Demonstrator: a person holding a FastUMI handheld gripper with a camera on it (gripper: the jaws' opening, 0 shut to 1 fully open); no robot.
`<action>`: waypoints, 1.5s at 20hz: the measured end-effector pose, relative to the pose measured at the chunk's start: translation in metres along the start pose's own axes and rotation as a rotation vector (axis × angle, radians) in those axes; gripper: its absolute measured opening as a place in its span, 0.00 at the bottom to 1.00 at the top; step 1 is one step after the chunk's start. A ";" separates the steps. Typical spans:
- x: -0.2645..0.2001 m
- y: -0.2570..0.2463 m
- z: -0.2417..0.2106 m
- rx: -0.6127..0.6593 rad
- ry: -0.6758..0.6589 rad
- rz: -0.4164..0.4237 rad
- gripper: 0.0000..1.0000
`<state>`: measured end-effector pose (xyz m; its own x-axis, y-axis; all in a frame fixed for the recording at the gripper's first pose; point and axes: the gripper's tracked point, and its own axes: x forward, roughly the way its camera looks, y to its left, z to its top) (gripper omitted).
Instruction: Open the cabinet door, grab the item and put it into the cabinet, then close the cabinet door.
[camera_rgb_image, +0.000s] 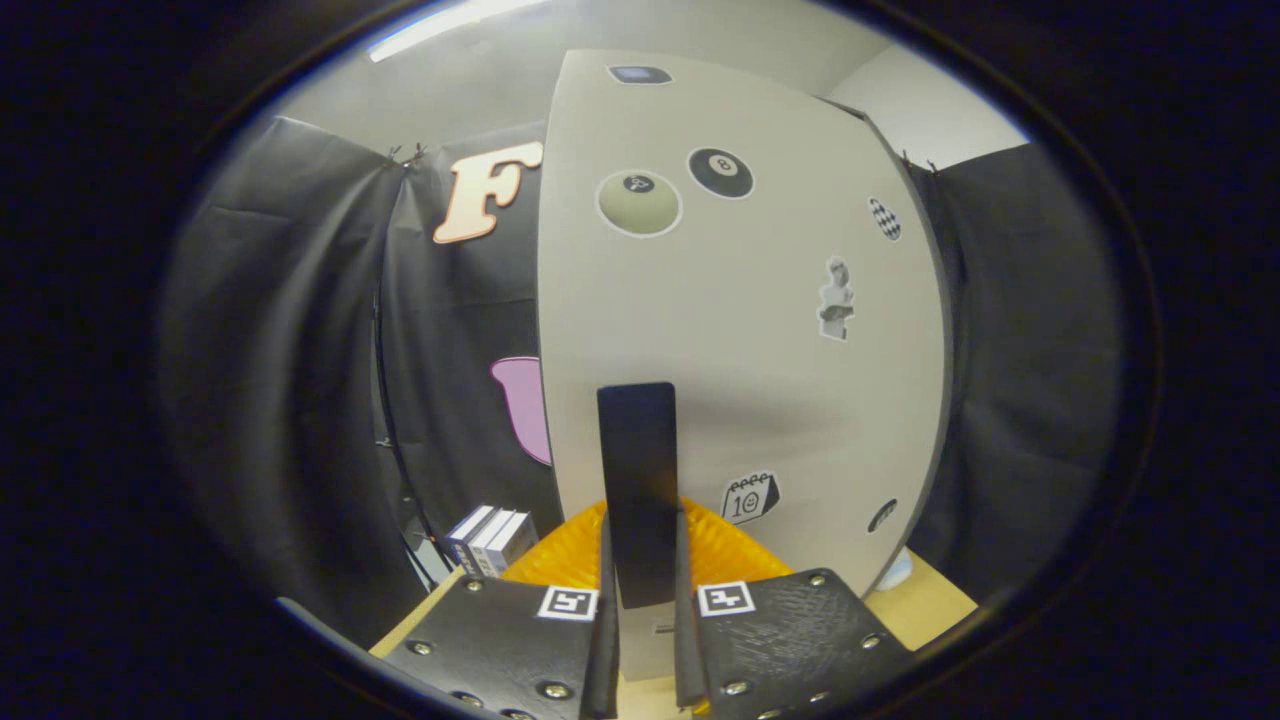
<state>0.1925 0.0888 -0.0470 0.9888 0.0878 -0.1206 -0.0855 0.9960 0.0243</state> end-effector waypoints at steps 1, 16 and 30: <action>-0.004 -0.002 0.000 0.001 0.001 -0.006 0.22; -0.115 -0.091 0.007 0.012 0.021 -0.107 0.22; -0.175 -0.262 0.023 0.009 -0.015 -0.201 0.21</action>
<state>0.0450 -0.1879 -0.0095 0.9876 -0.1133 -0.1087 0.1151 0.9933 0.0101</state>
